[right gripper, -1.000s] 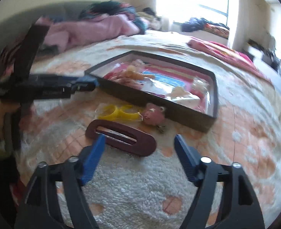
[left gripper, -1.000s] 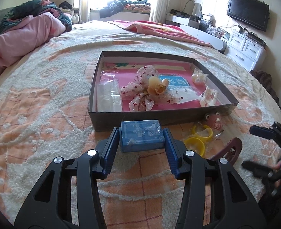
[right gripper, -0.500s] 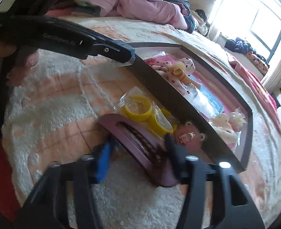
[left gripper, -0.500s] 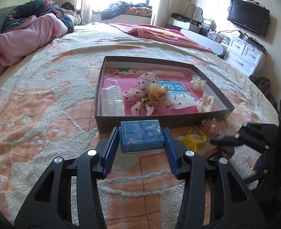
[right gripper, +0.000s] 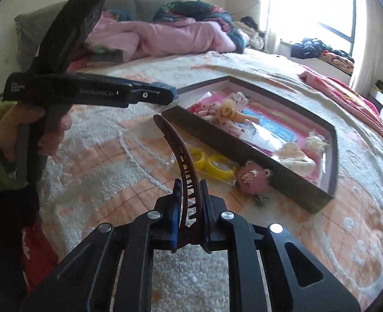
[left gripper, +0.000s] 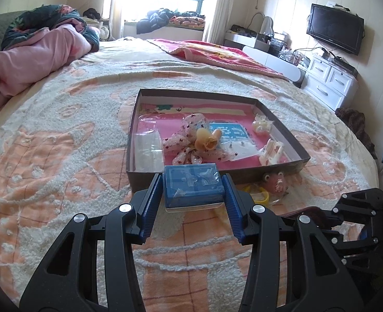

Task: Organize jewelry
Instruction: 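Lift the brown clip over the tray with the right tool while the left tool carries the blue box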

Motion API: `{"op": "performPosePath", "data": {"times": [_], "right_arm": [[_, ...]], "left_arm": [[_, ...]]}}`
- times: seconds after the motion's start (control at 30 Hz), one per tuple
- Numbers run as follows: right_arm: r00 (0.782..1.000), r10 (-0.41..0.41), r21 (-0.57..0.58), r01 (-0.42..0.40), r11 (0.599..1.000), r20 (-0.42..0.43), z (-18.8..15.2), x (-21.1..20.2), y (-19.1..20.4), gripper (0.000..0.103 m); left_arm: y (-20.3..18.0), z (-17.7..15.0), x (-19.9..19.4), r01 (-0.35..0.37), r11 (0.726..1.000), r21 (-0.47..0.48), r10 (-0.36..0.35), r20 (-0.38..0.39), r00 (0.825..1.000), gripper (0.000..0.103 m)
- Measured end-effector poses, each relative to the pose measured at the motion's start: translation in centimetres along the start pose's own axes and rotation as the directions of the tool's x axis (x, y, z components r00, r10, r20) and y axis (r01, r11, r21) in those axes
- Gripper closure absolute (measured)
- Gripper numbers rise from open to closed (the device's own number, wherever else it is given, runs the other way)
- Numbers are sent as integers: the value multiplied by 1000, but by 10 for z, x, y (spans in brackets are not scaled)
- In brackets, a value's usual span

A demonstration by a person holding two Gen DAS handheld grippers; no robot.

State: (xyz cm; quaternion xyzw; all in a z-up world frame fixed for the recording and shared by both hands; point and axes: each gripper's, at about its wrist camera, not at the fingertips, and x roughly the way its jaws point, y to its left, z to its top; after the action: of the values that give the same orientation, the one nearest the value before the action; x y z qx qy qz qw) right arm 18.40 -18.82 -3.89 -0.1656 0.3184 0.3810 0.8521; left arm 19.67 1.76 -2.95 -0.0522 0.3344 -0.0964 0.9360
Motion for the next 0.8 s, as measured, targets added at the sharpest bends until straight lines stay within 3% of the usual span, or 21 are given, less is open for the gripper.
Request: {"op": "performPosePath", "data": {"times": [0.37,0.8], "right_arm": [[989,-144,122,139,983,38,0,-29,-24,90],[953,-299,288,272,918,54,6,-46,-80,90]], "left_arm": [[-24,16,2,22,999,44,-23,23,999,65],[-49,37,21,42,996,73,-44,34,998,65]]}}
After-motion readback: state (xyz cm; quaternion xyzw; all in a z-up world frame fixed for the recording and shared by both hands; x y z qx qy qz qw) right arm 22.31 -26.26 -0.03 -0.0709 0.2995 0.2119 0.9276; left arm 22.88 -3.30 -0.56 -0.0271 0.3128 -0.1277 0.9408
